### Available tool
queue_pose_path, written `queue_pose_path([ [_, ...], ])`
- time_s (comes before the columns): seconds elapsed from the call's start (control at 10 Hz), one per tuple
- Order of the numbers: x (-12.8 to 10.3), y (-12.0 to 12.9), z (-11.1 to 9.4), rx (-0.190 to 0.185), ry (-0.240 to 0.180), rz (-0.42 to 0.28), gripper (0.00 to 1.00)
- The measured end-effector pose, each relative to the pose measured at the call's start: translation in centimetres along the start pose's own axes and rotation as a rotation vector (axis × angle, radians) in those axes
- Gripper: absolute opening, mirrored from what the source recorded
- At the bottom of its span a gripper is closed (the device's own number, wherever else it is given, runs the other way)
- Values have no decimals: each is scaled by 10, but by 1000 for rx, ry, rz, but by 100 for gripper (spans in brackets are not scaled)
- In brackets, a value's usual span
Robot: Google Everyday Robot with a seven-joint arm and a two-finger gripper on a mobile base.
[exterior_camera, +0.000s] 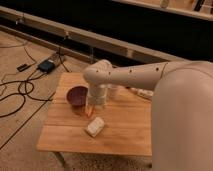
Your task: Wipe the white sponge on the table
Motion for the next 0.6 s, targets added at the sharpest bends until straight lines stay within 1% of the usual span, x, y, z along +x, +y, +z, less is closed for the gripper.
queue_pose_path([
  [0.1, -2, -9, 7, -9, 13, 5, 65],
  [0.2, -2, -17, 17, -18, 35, 6, 65],
  [0.5, 3, -25, 38, -23, 93, -12, 65],
  [0.6, 4, -30, 46, -34, 117, -16, 65],
])
